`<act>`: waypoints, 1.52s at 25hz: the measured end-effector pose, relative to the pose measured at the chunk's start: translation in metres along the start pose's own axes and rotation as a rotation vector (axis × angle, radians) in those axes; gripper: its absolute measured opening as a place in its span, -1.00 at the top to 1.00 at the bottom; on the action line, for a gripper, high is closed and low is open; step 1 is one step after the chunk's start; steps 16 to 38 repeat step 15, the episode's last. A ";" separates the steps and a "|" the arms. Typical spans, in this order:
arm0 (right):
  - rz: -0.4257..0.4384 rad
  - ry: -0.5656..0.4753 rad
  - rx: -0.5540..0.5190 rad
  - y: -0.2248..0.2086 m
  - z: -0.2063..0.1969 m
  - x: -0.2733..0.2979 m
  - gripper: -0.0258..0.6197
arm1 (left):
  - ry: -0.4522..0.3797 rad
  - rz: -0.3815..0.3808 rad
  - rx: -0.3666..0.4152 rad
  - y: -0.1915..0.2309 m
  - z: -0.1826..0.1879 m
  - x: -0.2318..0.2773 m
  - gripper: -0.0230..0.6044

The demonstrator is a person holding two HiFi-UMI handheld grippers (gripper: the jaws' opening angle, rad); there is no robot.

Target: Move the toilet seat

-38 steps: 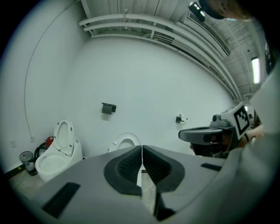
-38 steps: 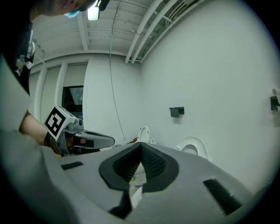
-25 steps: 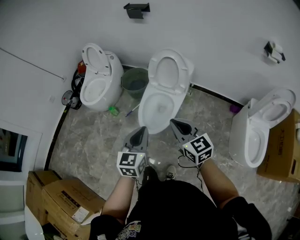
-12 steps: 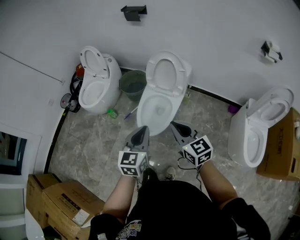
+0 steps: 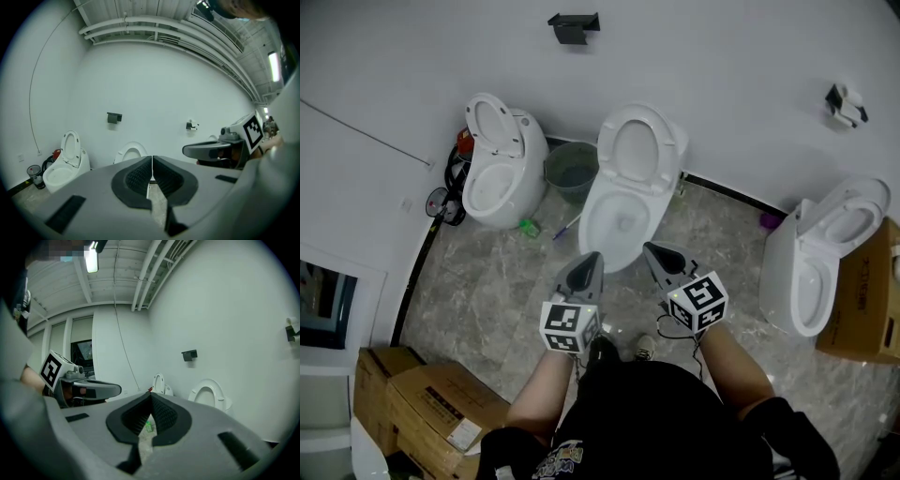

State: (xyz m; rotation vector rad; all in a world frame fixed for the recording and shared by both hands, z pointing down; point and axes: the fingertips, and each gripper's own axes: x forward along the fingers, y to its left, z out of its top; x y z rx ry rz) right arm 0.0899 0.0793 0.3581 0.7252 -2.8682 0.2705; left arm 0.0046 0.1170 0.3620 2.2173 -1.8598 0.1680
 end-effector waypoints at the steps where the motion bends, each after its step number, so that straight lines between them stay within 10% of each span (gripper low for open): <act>1: -0.002 0.000 0.001 0.000 0.000 -0.001 0.91 | 0.003 -0.003 -0.003 -0.001 0.000 -0.001 0.90; 38: -0.004 -0.001 -0.013 0.008 0.000 -0.012 0.91 | -0.014 -0.007 -0.007 -0.012 0.002 -0.011 0.90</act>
